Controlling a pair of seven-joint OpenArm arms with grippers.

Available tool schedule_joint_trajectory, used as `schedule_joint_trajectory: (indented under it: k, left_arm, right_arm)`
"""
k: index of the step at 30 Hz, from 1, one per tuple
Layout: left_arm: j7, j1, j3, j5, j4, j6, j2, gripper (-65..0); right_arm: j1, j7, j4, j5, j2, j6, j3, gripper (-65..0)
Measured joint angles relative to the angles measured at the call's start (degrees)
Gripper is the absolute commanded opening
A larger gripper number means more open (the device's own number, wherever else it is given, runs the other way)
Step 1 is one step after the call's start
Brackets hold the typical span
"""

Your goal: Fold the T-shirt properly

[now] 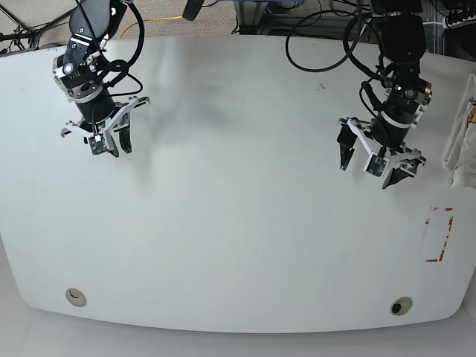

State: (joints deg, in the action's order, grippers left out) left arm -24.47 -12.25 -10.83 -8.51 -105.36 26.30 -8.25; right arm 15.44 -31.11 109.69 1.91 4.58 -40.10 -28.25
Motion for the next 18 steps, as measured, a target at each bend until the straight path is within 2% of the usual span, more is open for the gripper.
schedule_joint_trajectory:
  k: [5,10,14,18]
  left_arm:
    - [10.2,-7.6,1.9,-0.7,0.3,-2.4,1.9,-15.6]
    - [15.8,-14.4,5.2,-0.6,0.3,-8.3,2.0,-15.6]
    - [20.5,-21.6,5.2,-0.5,0.1,-9.6,1.9,-15.7]
    - [24.4,-28.9,5.3,-0.5,-0.7,-9.5,2.0,-15.7]
  right_arm:
    - [6.1,7.2,-2.1,-0.3,0.1,0.0,-0.6,-51.4]
    - [11.4,14.1,-5.1,0.1,-0.2,0.1,-0.6,-52.5]
    - [17.5,19.8,-6.2,6.8,-0.9,-0.1,-1.8,-55.8]
    - [24.2,20.4,-6.6,9.8,-0.6,0.4,-2.3,-56.1]
